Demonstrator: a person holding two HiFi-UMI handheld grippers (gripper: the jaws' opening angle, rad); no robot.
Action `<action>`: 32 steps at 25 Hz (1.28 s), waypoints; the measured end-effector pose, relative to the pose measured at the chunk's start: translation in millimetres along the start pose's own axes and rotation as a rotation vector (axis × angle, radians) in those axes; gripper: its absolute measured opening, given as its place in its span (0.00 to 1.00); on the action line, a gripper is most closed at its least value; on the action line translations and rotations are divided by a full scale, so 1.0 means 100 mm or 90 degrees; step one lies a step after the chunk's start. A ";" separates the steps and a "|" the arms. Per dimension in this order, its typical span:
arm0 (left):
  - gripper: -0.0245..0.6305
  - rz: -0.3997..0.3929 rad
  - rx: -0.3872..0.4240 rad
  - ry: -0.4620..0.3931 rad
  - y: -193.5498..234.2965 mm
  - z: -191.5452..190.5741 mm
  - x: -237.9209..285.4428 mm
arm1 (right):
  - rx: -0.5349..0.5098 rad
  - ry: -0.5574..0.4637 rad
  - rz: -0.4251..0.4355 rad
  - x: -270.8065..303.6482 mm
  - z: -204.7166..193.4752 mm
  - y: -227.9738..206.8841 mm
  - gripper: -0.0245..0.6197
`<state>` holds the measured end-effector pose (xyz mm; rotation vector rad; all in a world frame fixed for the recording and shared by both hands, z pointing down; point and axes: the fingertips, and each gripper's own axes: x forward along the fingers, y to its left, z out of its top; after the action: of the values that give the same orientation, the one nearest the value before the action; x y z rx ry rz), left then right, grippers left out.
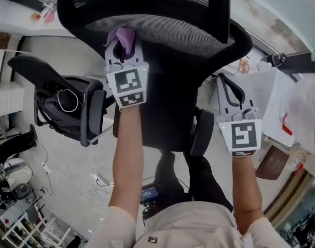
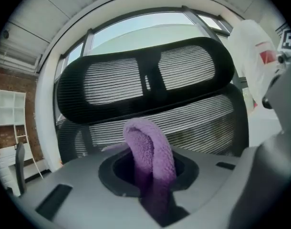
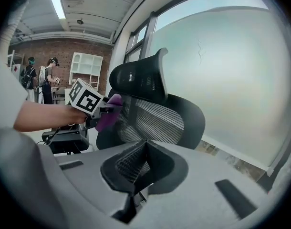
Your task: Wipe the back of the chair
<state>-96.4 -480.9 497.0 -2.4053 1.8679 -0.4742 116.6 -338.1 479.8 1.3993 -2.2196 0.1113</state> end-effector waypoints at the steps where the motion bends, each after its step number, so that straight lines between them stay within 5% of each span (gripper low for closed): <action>1: 0.17 -0.015 -0.002 -0.005 -0.16 0.03 0.01 | 0.006 0.001 -0.006 -0.02 -0.02 -0.07 0.03; 11: 0.17 -0.235 -0.010 -0.069 -2.19 0.47 -0.22 | 0.059 0.002 -0.071 -0.30 -0.34 -0.63 0.03; 18: 0.17 -0.274 -0.014 -0.080 -2.44 0.54 -0.26 | 0.073 0.007 -0.079 -0.36 -0.44 -0.67 0.03; 24: 0.17 -0.220 -0.016 -0.079 -1.79 0.39 -0.20 | 0.053 -0.006 -0.063 -0.15 -0.29 -0.41 0.03; 32: 0.16 -0.015 -0.081 -0.003 0.46 -0.25 -0.06 | 0.017 -0.002 0.007 0.26 -0.04 0.28 0.03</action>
<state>-147.8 -484.0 509.0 -2.5067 1.9263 -0.3609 84.6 -345.4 500.4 1.4019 -2.2366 0.1423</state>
